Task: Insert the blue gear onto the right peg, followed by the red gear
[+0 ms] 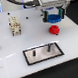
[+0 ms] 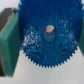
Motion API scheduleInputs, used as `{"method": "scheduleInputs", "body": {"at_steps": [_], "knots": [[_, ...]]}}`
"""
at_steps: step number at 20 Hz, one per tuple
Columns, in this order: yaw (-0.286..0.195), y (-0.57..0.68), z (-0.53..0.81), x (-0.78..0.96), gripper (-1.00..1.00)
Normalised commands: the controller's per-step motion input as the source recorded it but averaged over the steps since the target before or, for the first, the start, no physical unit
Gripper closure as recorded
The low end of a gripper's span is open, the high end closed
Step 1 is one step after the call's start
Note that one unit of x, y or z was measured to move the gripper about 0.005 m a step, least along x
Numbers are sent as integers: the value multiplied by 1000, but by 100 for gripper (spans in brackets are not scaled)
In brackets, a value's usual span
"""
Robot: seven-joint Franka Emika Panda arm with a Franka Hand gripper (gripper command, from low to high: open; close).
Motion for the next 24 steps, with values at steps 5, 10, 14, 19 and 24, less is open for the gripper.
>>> {"method": "scheduleInputs", "body": {"at_steps": [5,10,14,19,24], "knots": [[0,-162,294,878,100],[0,-206,210,856,100],[0,-202,133,816,100],[0,-240,24,661,100],[0,-212,-23,455,100]]}}
